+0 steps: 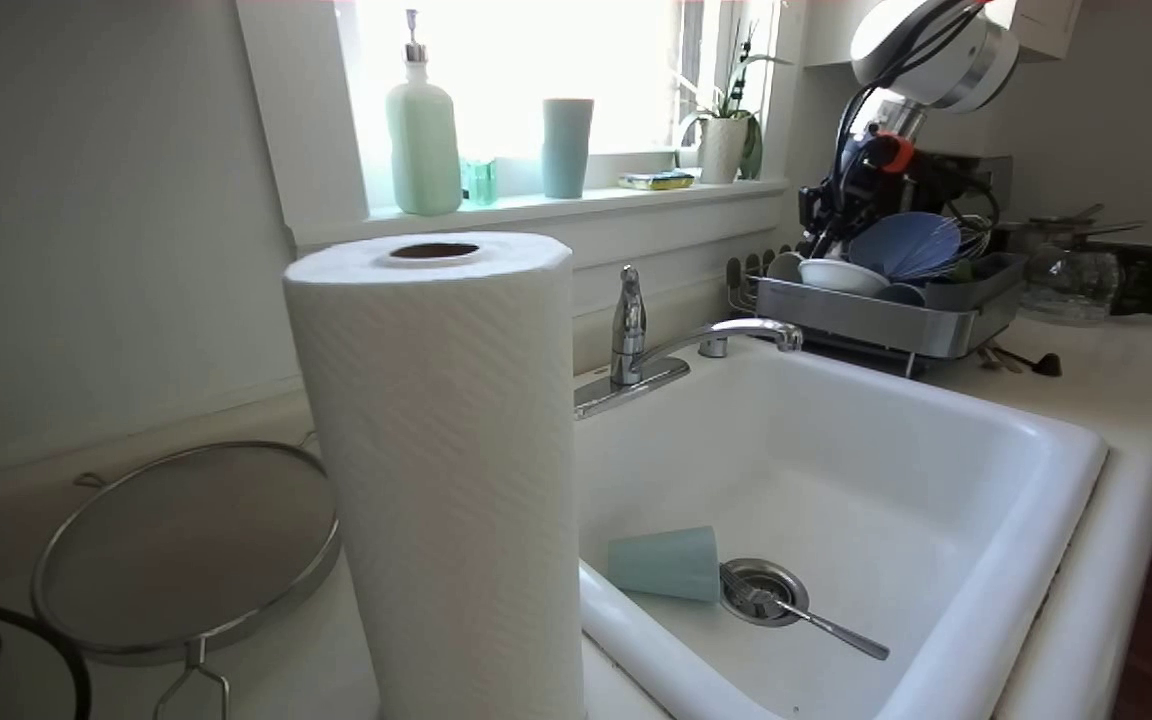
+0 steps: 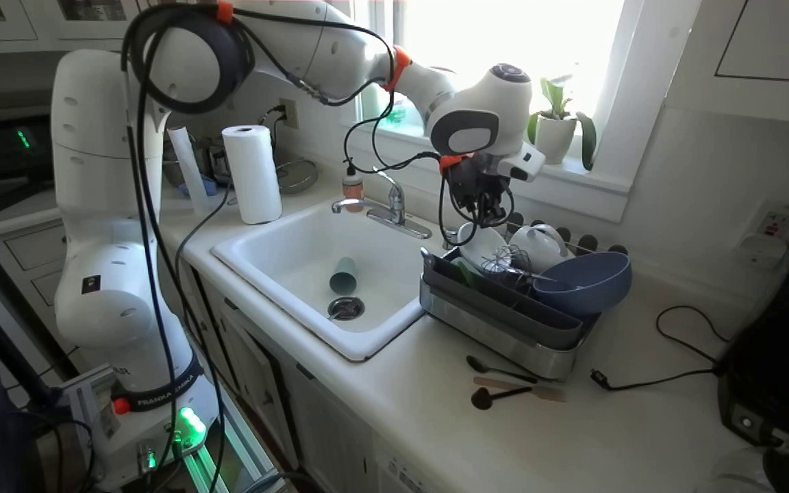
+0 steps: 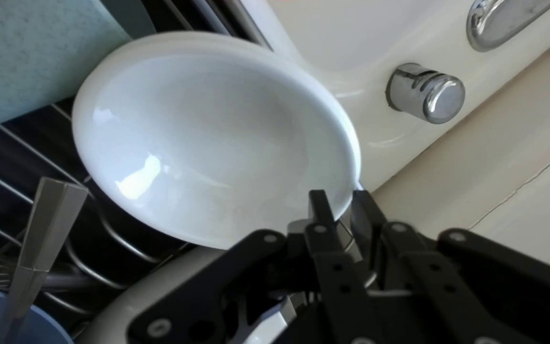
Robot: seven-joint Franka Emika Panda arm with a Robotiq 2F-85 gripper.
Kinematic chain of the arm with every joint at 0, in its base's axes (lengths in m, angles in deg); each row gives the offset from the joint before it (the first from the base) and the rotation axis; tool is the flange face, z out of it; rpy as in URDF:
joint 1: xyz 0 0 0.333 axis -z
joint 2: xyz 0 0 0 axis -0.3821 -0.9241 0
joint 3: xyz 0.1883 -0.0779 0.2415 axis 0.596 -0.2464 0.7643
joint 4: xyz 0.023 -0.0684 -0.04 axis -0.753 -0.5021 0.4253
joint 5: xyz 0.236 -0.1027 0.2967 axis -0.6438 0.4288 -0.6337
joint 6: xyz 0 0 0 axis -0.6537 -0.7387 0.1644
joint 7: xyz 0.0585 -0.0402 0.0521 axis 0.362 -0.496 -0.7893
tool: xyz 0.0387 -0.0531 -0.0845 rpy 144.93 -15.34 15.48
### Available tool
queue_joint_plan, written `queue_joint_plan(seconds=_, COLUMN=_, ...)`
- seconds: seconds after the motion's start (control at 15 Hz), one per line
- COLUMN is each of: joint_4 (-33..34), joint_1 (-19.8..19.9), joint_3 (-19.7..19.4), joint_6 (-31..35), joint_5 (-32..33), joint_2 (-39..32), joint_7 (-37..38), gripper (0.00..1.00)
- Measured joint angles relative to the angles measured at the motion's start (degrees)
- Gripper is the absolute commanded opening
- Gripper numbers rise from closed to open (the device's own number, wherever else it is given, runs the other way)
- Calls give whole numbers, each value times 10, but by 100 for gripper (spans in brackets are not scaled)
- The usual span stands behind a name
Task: Remove a white plate from the dishes drying rack and place it in the sink
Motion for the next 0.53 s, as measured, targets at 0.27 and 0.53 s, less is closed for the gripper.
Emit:
queue_joint_plan(seconds=0.27, joint_4=2, joint_1=1, joint_3=0, joint_6=-3, joint_5=0, joint_2=-3, joint_7=6, gripper=29)
queue_joint_plan(seconds=0.53, joint_4=3, joint_1=1, joint_3=2, joint_6=-5, joint_5=-3, joint_2=-3, joint_7=8, gripper=32)
